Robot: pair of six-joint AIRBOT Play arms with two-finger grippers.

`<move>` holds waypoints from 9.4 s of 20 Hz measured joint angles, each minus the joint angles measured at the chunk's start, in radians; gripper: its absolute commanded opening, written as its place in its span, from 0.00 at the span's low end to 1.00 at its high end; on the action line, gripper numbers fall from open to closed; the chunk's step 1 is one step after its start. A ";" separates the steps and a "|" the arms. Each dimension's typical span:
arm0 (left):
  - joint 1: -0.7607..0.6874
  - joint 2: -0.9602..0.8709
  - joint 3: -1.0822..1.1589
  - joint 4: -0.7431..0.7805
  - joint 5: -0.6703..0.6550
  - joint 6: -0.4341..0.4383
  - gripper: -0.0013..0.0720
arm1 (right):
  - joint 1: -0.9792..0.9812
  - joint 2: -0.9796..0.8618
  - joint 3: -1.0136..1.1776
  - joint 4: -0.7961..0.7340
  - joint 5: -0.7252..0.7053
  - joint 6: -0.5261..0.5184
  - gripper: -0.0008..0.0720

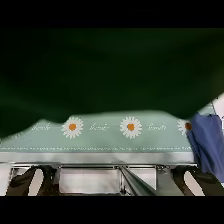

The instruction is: Fold the shirts.

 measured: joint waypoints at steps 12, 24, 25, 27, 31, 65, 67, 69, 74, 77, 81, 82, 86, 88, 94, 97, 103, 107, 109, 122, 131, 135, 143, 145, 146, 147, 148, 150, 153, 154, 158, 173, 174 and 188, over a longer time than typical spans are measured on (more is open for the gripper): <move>-0.170 0.040 -0.491 0.267 -0.142 -0.155 0.04 | 0.000 0.114 -0.523 0.031 0.074 0.001 0.04; -0.177 -0.720 -0.669 0.149 0.277 -0.148 0.04 | 0.005 -0.676 -0.640 0.320 -0.325 -0.155 0.04; -0.178 -0.782 -0.639 0.148 0.279 -0.148 0.04 | 0.008 -0.741 -0.600 0.335 -0.335 -0.153 0.04; -0.182 -0.892 -0.573 0.146 0.267 -0.148 0.04 | 0.016 -0.856 -0.520 0.354 -0.348 -0.136 0.04; -0.192 -1.024 -0.486 0.146 0.205 -0.148 0.04 | 0.026 -0.973 -0.440 0.360 -0.355 -0.119 0.04; 0.246 -0.523 -1.207 0.008 -0.242 -0.040 0.70 | -0.202 -0.337 -1.341 0.117 -0.222 -0.039 0.58; 0.317 -0.460 -1.333 -0.039 -0.238 -0.023 0.70 | -0.216 -0.232 -1.497 0.184 -0.265 -0.069 0.58; 0.346 -0.429 -1.419 -0.068 -0.235 -0.011 0.70 | -0.224 -0.175 -1.590 0.231 -0.285 -0.096 0.58; 0.314 -0.431 -1.493 -0.092 -0.186 -0.001 0.70 | -0.230 -0.124 -1.677 0.331 -0.299 -0.145 0.58; 0.262 -0.468 -1.504 -0.097 -0.149 -0.001 0.70 | -0.230 -0.116 -1.690 0.358 -0.306 -0.156 0.58; 0.183 -0.542 -1.508 -0.119 -0.130 -0.003 0.57 | -0.231 -0.112 -1.696 0.371 -0.307 -0.162 0.58; 0.165 -0.557 -1.508 -0.116 -0.117 -0.002 0.12 | -0.231 -0.112 -1.696 0.373 -0.309 -0.162 0.58; 0.113 -0.585 -1.509 -0.120 -0.076 0.023 0.04 | -0.232 -0.114 -1.686 0.334 -0.353 -0.130 0.58; 0.101 -0.590 -1.508 -0.121 -0.069 0.035 0.04 | -0.232 -0.135 -1.675 0.277 -0.378 -0.072 0.58; 0.089 -0.594 -1.508 -0.122 -0.060 0.060 0.04 | -0.232 -0.299 -1.658 0.332 -0.380 -0.081 0.58; 0.088 -0.594 -1.508 -0.131 -0.047 0.075 0.04 | -0.232 -0.399 -1.619 0.415 -0.386 -0.133 0.33; 0.087 -0.587 -1.479 -0.126 -0.029 0.086 0.04 | -0.232 -0.515 -1.491 0.467 -0.291 -0.267 0.04; 0.082 -0.582 -1.369 -0.132 -0.035 0.077 0.04 | -0.228 -0.532 -1.386 0.450 -0.230 -0.289 0.04; 0.064 -0.592 -1.287 -0.160 -0.051 0.066 0.04 | -0.204 -0.548 -1.318 0.444 -0.220 -0.289 0.04; -0.081 -1.033 -0.606 -0.207 -0.051 -0.098 0.04 | -0.048 -0.885 -0.790 0.412 -0.309 -0.153 0.04; -0.112 -1.257 -0.378 -0.209 -0.027 -0.124 0.04 | -0.043 -1.047 -0.622 0.418 -0.328 -0.126 0.09; -0.127 -1.287 -0.346 -0.209 -0.019 -0.101 0.71 | -0.043 -1.068 -0.608 0.433 -0.350 -0.124 0.59; -0.030 -1.139 -0.309 -0.152 -0.264 -0.079 0.70 | -0.184 -0.903 -0.600 0.331 -0.208 -0.127 0.58; -0.013 -1.017 -0.363 -0.134 -0.263 -0.041 0.70 | -0.250 -0.827 -0.637 0.267 -0.189 -0.110 0.58; -0.013 -0.946 -0.409 -0.133 -0.253 -0.025 0.70 | -0.279 -0.794 -0.673 0.247 -0.192 -0.102 0.58; -0.017 -0.859 -0.471 -0.132 -0.217 -0.008 0.70 | -0.305 -0.762 -0.723 0.240 -0.214 -0.092 0.58; -0.026 -0.774 -0.548 -0.128 -0.169 0.003 0.70 | -0.323 -0.742 -0.780 0.240 -0.238 -0.084 0.58; -0.059 -0.607 -0.715 -0.122 -0.067 0.018 0.70 | -0.334 -0.729 -0.875 0.288 -0.290 -0.095 0.59; -0.129 -0.423 -0.938 -0.121 0.063 0.029 0.70 | -0.296 -0.780 -0.945 0.403 -0.327 -0.143 0.59; -0.153 -0.386 -0.993 -0.119 0.093 0.029 0.70 | -0.277 -0.807 -0.950 0.432 -0.335 -0.155 0.59; -0.227 -0.335 -1.098 -0.122 0.156 0.033 0.70 | -0.188 -0.937 -0.898 0.517 -0.320 -0.176 0.59; -0.274 -0.334 -1.138 -0.153 0.214 0.036 0.70 | -0.002 -1.159 -0.614 0.587 -0.236 -0.118 0.04; -0.274 -0.334 -1.138 -0.154 0.225 0.036 0.57 | 0.005 -1.151 -0.600 0.579 -0.219 -0.121 0.04; -0.687 -0.670 -0.940 -0.216 0.379 0.013 0.04 | 0.016 -0.451 -0.761 0.157 -0.075 -0.091 0.04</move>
